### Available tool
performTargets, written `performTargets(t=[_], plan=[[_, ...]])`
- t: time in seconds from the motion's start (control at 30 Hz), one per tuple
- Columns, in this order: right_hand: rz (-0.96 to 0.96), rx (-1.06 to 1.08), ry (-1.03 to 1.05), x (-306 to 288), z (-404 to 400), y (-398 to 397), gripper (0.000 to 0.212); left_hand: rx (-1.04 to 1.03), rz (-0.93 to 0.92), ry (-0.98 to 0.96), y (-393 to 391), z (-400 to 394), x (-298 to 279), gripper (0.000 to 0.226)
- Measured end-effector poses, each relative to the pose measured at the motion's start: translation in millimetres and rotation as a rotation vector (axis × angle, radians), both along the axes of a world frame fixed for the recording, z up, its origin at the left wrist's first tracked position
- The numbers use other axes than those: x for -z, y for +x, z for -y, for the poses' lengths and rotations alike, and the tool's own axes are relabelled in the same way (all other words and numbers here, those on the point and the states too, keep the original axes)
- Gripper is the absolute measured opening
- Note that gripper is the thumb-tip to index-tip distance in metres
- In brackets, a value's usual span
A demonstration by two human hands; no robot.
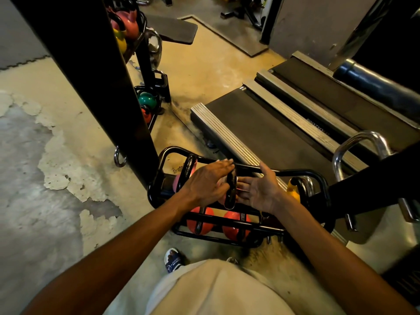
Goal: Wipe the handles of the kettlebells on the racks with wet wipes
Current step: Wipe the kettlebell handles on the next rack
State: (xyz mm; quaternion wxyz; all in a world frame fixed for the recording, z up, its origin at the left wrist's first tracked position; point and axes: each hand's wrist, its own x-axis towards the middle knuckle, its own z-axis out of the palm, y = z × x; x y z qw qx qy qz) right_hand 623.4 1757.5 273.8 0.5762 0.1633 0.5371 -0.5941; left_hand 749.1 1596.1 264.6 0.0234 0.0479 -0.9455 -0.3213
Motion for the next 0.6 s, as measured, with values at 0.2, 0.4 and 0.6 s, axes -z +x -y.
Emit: performTargets(t=[0.2, 0.4, 0.6], plan=[[0.012, 0.063, -0.054, -6, -1, -7, 0.108, 0.22, -0.02, -0.182, -3, 2, -3, 0.067], [0.005, 0.04, -0.035, -6, -9, -1, 0.104, 0.277, 0.01, -0.308, -10, 15, 5, 0.072], [-0.05, 0.059, -0.009, 0, 0, 16, 0.094, 0.278, 0.019, -0.292, -9, 17, 5, 0.083]])
